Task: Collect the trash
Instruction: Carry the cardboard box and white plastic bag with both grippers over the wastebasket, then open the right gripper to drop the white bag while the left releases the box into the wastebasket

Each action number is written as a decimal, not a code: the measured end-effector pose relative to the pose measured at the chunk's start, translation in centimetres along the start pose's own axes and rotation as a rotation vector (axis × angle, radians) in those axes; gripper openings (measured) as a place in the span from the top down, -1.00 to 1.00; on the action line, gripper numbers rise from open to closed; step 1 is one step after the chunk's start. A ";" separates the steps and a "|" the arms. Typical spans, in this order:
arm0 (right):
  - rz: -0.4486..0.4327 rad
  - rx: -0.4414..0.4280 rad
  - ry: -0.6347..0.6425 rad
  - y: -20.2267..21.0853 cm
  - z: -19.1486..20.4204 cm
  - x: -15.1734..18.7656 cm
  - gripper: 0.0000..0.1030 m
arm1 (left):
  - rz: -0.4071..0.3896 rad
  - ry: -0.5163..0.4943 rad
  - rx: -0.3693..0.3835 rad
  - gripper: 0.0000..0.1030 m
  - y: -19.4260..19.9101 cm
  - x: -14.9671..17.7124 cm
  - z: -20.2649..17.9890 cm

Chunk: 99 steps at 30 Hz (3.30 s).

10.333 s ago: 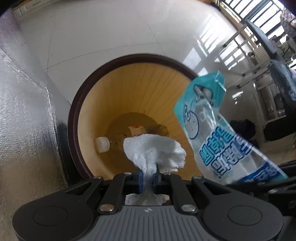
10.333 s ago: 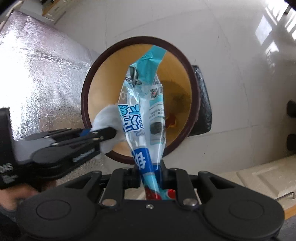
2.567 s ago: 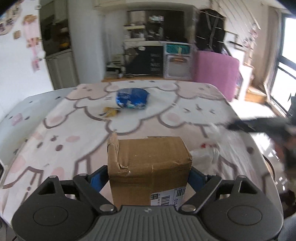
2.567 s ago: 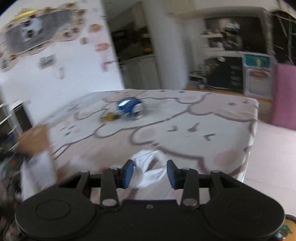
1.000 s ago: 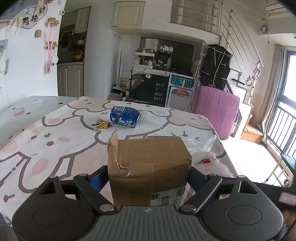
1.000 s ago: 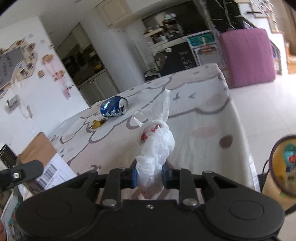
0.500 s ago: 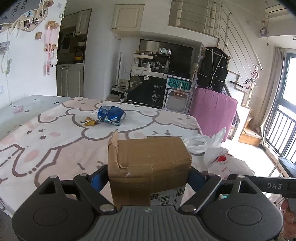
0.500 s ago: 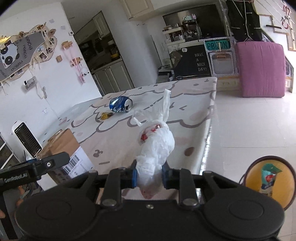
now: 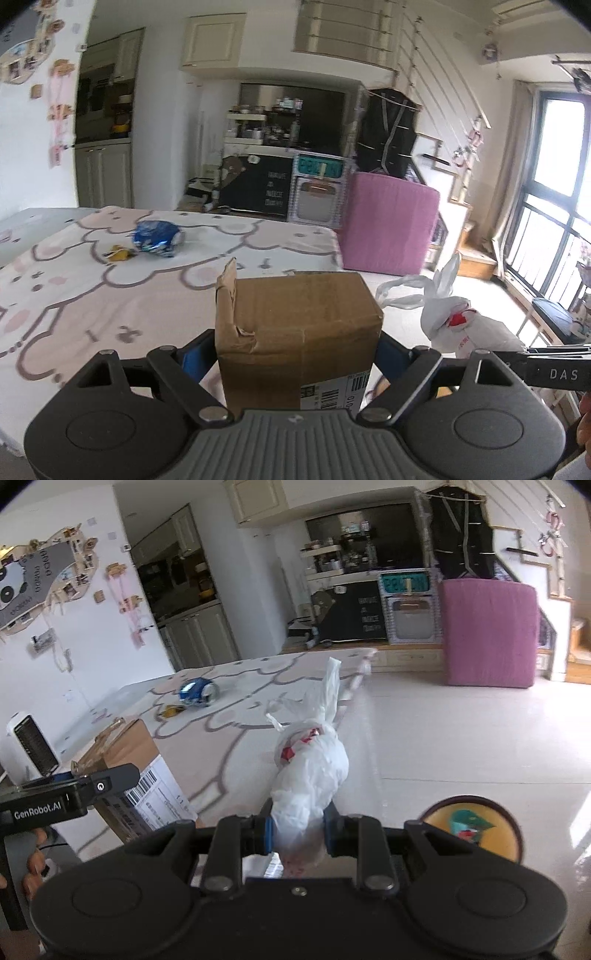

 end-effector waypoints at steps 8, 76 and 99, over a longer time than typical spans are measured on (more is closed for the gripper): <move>-0.004 0.055 -0.045 2.5 -5.9 -0.2 0.50 | 0.007 -0.057 0.101 -0.70 -3.2 -1.2 -6.5; 0.663 0.393 -0.035 -25.7 -33.8 1.5 0.02 | 0.463 -0.167 0.330 -0.91 -40.7 20.1 -26.7; 0.579 0.327 -0.130 -20.1 -33.8 1.4 -0.03 | 0.538 -0.145 0.329 -0.85 -34.5 15.6 -25.8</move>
Point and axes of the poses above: each gripper's, at about its wrist camera, not at the fingertips, and y roughly against the way its jaws point, z to its left, x to its underside, the point moved 4 cm from there along -y, roughly the way its jaws point, and after that the axes turned 9 degrees about -y, right-handed, at the moved point
